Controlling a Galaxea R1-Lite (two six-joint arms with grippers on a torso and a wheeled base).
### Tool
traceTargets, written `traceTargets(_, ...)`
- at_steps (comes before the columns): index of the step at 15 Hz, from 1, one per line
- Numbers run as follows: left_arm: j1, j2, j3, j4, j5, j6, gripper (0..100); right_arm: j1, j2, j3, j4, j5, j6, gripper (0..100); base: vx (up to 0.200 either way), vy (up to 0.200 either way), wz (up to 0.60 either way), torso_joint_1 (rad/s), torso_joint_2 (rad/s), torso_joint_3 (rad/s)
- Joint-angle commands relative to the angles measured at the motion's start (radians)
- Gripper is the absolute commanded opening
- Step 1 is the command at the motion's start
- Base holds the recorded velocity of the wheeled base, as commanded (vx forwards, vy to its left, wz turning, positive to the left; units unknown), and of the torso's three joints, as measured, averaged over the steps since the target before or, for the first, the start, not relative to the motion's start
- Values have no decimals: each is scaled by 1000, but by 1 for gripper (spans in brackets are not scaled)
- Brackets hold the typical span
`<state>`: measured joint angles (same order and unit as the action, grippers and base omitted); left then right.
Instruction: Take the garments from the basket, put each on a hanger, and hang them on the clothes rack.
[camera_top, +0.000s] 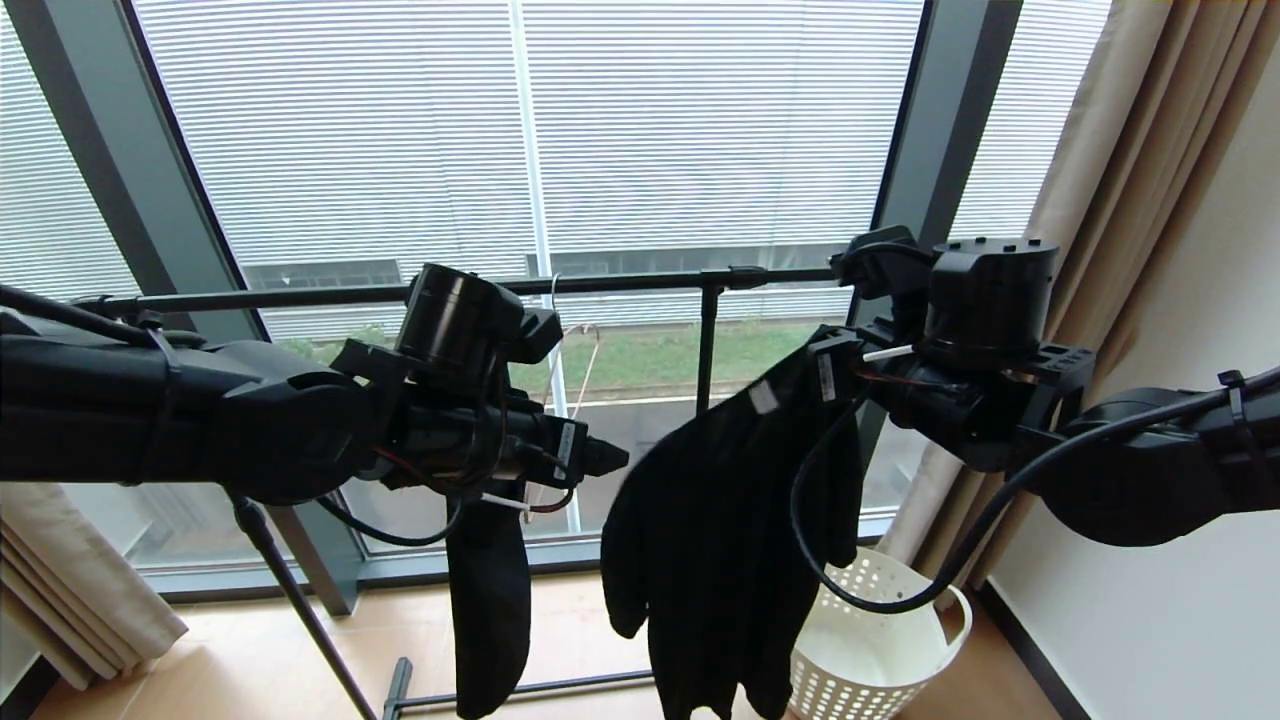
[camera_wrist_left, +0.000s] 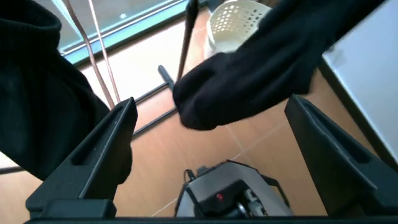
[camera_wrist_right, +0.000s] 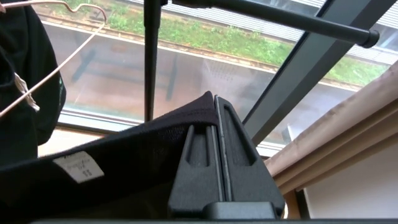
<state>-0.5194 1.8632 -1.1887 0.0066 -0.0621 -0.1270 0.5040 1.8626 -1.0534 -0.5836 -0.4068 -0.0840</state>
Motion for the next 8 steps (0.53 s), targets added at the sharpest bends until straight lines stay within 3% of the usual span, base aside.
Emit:
traceTargets(1, 21, -50, 27, 0, -39, 0, 100, 1, 10, 0, -1, 0, 0, 0, 0, 0, 0, 0, 0, 0)
traceTargets(2, 39, -75, 40, 0, -105, 0, 100, 1, 14, 0, -1, 0, 0, 0, 0, 0, 0, 0, 0, 0)
traceTargets(4, 58, -96, 52, 0, -156, 0, 100, 1, 26, -2, -4, 0, 0, 0, 0, 0, 0, 0, 0, 0)
traceTargets(6, 67, -79, 32, -10, -122, -2, 100, 1, 27, 0, -4, -1, 0, 0, 0, 0, 0, 0, 0, 0)
traceTargets(8, 62, -24, 1, -14, 5, -2, 100, 1, 27, 0, -4, -1, 0, 0, 0, 0, 0, 0, 0, 0)
